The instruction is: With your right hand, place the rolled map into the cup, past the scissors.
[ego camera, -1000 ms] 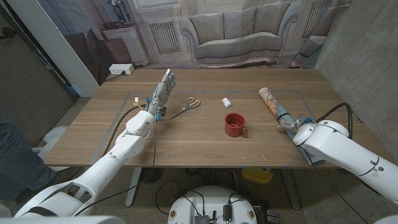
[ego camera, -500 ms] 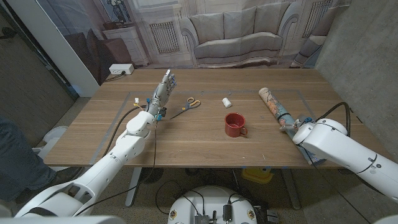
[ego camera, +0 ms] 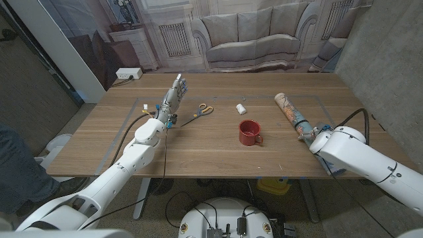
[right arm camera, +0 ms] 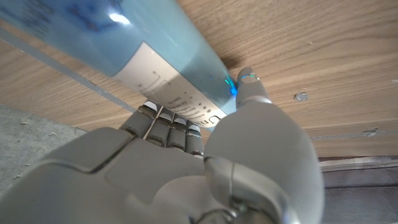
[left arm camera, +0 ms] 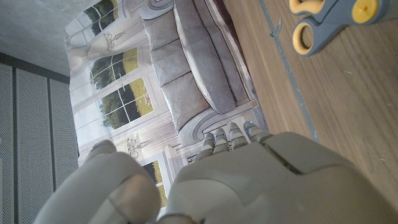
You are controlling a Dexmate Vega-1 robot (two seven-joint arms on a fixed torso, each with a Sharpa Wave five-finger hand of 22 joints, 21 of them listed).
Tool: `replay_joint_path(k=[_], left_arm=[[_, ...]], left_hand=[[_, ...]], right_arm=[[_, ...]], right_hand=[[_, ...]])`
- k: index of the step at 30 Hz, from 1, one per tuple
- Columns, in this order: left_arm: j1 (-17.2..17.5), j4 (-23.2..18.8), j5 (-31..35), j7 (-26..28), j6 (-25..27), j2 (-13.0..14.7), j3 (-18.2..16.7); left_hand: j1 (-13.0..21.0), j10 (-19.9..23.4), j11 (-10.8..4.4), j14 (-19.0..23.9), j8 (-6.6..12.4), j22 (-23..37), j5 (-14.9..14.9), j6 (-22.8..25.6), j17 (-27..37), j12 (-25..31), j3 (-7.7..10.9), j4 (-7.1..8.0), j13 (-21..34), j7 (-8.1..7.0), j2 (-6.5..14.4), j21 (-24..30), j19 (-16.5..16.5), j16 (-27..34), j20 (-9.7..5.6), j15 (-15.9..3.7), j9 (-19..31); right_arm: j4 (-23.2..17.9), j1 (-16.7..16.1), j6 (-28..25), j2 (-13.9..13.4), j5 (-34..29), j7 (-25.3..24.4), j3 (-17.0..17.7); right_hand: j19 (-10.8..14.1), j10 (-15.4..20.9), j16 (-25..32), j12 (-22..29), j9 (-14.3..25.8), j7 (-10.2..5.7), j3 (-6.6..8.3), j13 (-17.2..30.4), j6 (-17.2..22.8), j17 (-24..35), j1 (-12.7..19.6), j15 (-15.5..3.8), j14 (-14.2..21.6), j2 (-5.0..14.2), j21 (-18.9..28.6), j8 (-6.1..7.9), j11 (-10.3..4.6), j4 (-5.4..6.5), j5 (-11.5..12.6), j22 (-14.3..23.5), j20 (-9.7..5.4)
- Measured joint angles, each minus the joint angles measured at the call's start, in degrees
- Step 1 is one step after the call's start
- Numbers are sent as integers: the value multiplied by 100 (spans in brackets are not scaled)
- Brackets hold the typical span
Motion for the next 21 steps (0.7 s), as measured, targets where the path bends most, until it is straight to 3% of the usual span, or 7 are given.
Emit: replay_joint_path(k=[10, 18, 21], left_arm=[[27, -19, 4, 23, 3, -1, -1], [59, -44, 3, 33, 3, 5, -12], [69, -60, 1, 36, 3, 14, -18]], left_hand=[[0, 0, 0, 0, 0, 0, 0, 0, 0, 0, 0, 0, 0, 0, 0, 0, 0, 0, 0, 0, 0], [0, 0, 0, 0, 0, 0, 0, 0, 0, 0, 1, 0, 0, 0, 0, 0, 0, 0, 0, 0, 0], [0, 0, 0, 0, 0, 0, 0, 0, 0, 0, 0, 0, -1, 0, 0, 0, 0, 0, 0, 0, 0]], right_arm=[[84, 215, -3, -101, 558, -761, -295], [213, 620, -4, -277, 1293, -1479, -728], [270, 772, -2, -326, 1685, -1835, -874]], right_hand=[[270, 296, 71, 46, 16, -151, -11, 0, 261, 0, 146, -169, 299, 56, 39, 88, -82, 74, -80, 28, -3], [970, 944, 191, 222, 11, -292, 0, 0, 826, 31, 331, -227, 1075, 121, 275, 210, -203, 98, -226, 54, -68], [1183, 1179, 233, 245, 13, -266, -16, 0, 945, 23, 364, -254, 1361, 153, 334, 258, -213, 129, -265, 54, -91]])
